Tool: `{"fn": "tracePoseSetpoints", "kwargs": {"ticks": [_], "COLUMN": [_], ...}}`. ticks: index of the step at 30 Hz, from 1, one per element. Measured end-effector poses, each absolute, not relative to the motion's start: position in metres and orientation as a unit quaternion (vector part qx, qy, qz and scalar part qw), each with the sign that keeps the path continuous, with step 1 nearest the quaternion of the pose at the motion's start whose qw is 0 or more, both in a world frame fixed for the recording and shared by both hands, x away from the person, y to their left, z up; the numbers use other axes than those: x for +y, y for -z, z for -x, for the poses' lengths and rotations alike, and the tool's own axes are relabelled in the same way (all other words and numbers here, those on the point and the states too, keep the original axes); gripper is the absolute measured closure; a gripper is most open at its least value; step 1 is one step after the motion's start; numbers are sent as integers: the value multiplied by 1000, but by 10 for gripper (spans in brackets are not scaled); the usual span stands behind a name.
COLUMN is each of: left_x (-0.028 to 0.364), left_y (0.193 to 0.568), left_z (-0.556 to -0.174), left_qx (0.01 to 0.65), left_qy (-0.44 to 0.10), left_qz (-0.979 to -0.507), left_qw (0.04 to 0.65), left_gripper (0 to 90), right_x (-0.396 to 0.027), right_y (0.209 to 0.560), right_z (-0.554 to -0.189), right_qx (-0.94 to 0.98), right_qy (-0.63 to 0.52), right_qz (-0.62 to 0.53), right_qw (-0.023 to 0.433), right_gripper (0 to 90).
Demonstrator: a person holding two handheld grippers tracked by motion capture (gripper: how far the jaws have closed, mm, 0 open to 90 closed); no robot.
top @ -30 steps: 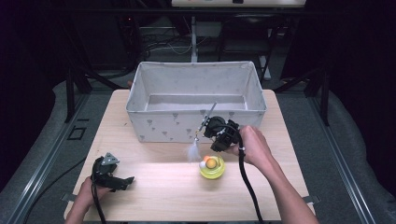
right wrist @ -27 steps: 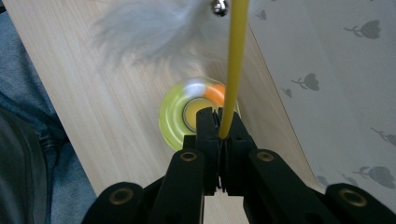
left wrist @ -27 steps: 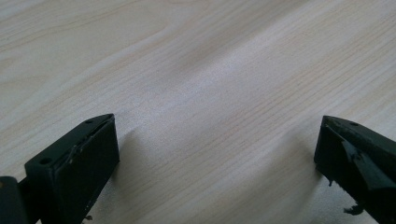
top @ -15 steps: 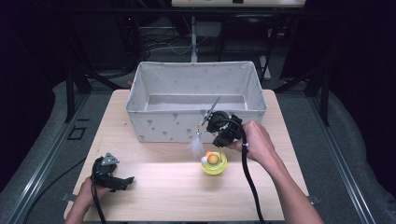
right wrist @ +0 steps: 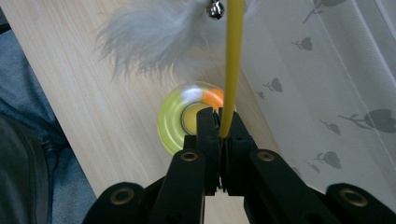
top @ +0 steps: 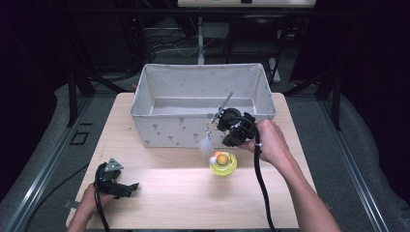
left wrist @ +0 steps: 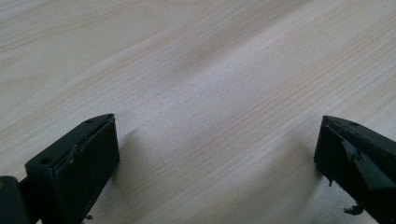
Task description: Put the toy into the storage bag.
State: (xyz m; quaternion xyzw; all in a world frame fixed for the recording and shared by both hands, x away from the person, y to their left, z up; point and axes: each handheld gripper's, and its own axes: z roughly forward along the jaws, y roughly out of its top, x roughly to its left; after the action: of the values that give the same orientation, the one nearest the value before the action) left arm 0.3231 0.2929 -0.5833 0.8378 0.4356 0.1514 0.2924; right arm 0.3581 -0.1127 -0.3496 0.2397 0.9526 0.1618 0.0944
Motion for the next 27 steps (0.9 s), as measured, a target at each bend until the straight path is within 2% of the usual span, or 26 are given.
{"fn": "tracePoseSetpoints", "kwargs": {"ticks": [27], "left_x": [292], "left_y": [584], "left_z": [-323], "left_qx": [439], "left_qy": [-157], "left_qz": [-835], "left_qw": [294], "left_gripper": [0], "right_x": [-129], "right_y": [313], "right_z": [-360], "right_qx": [946], "right_qy": [-190], "right_qz": [-245], "right_qw": [95], "right_gripper": [883]}}
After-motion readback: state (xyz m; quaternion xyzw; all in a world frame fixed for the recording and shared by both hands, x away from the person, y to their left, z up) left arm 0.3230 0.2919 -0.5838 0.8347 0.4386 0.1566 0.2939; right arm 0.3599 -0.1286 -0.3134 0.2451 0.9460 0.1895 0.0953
